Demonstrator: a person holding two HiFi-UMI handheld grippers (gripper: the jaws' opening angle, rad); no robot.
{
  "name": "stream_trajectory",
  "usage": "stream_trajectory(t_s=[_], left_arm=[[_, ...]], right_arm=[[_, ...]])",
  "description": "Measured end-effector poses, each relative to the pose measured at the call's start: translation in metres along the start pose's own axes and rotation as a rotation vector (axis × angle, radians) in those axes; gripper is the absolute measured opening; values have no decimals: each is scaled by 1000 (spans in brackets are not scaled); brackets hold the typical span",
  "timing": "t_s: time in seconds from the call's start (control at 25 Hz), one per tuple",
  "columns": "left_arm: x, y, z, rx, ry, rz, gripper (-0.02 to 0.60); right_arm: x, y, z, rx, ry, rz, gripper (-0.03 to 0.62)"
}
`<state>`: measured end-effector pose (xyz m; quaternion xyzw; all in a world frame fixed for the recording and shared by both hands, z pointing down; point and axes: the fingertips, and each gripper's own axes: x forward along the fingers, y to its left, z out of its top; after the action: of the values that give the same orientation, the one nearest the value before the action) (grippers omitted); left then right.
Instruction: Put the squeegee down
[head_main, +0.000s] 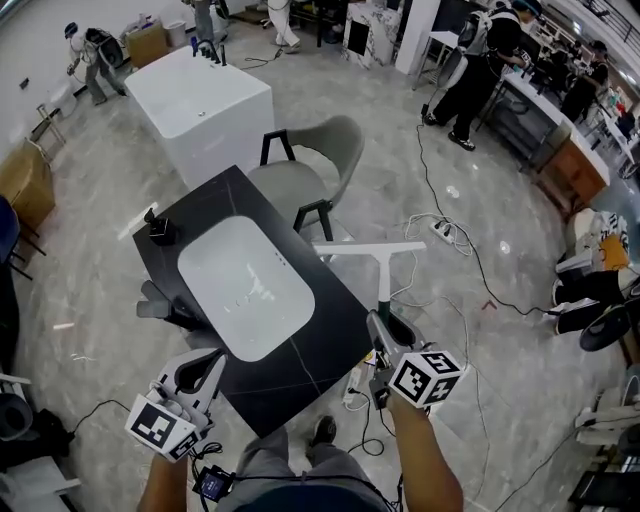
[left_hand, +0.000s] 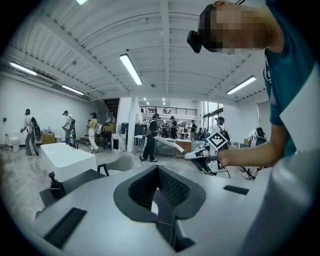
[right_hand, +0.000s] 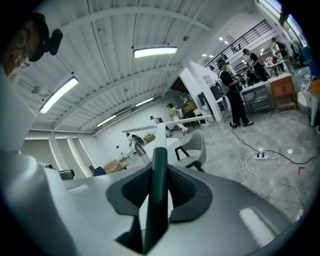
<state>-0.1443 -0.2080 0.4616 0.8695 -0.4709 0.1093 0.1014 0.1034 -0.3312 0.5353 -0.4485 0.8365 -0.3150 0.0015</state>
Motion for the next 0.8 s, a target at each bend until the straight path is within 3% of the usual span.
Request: stream_trajectory(t_s=[0.8], left_arm=[[25, 47, -61, -89, 72, -13, 4]], right_arm=[[96, -77, -124, 84, 225, -141, 101]])
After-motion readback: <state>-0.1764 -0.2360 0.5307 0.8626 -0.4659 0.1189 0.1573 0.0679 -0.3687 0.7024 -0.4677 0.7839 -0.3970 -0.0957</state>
